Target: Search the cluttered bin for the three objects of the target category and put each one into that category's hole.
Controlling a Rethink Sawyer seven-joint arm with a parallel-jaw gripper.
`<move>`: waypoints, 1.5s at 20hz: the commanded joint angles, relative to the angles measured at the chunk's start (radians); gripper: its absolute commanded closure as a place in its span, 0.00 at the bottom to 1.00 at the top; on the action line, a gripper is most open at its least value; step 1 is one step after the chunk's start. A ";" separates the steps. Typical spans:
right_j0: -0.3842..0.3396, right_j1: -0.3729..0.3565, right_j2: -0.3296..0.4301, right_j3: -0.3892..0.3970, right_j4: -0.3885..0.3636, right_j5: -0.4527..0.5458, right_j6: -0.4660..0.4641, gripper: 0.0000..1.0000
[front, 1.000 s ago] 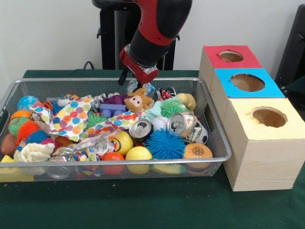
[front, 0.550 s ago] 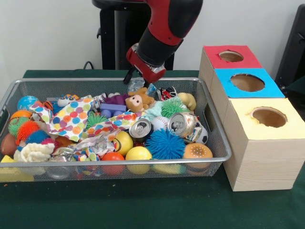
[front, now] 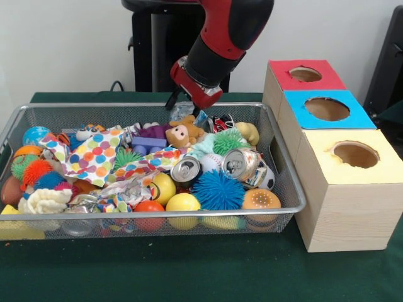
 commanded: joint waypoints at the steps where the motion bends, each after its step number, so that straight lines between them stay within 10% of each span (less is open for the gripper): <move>1: -0.008 0.020 0.108 -0.070 0.065 0.054 0.309 0.00; 2: -0.028 0.003 0.136 -0.055 0.077 0.101 0.318 1.00; 15: 0.035 0.054 0.048 -0.085 0.076 0.046 0.318 1.00; 30: 0.072 -0.119 -0.146 -0.137 -0.044 0.418 0.256 1.00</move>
